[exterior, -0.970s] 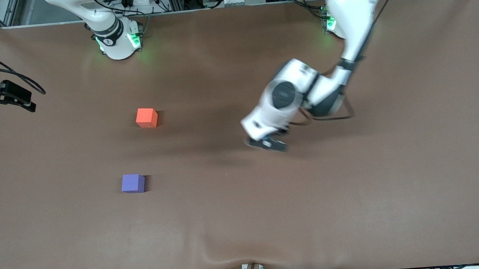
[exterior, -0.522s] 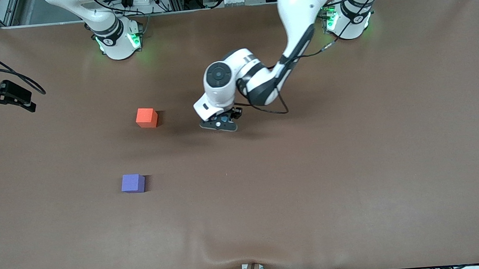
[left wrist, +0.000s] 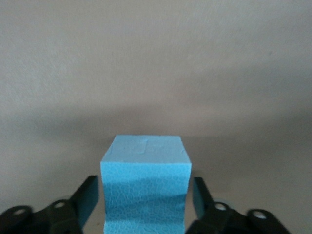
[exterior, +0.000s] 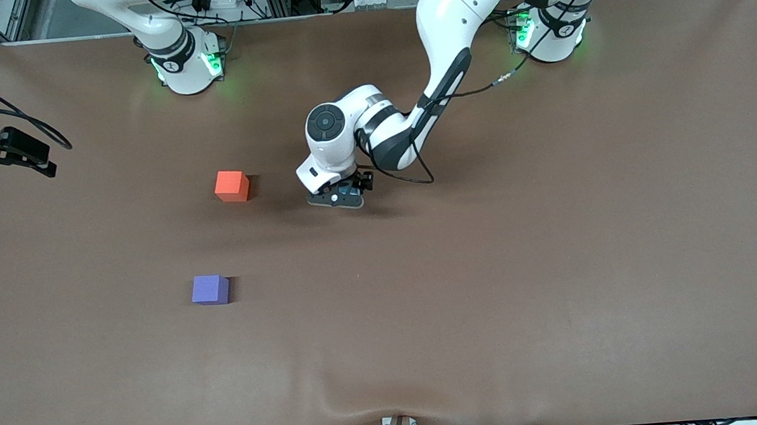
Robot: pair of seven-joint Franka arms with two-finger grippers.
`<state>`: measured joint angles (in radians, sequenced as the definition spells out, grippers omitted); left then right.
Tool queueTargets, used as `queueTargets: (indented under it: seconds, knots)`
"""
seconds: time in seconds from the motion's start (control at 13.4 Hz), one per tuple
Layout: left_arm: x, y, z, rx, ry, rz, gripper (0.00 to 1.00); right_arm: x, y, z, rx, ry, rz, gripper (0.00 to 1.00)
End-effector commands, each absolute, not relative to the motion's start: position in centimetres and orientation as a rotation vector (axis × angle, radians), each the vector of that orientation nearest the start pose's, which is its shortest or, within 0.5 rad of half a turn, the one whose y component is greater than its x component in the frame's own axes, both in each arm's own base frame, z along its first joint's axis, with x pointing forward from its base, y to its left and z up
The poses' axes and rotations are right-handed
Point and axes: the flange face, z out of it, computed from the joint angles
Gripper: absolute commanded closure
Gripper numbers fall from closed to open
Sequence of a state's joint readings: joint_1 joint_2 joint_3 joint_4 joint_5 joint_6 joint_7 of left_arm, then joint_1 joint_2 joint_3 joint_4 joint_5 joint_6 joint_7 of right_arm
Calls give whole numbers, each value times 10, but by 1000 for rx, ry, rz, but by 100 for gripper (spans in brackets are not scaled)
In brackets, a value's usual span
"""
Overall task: Place blue block between orange and purple blocks
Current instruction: 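Grasp the blue block with the right gripper while the left gripper releases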
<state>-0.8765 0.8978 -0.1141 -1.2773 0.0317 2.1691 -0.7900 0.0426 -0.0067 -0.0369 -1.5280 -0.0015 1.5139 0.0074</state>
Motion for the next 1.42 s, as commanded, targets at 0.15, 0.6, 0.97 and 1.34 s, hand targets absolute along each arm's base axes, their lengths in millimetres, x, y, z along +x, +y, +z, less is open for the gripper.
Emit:
queueTargets:
  seconds: [0.15,0.6,0.97,1.34]
  knots:
    - [468,-578,345,-3161,173,-14,0,555,1,626,-3135,-17,55,0]
    - [562,-377,531,-3135,-5,-43,0,578,99,567,-3014,-156,181,0]
    - [571,-208,625,-3104,-205,-41,0,580,246,481,-3039,12,260,0]
    - [554,-123,647,-3091,-268,-67,0,569,332,399,-3081,33,299,0]
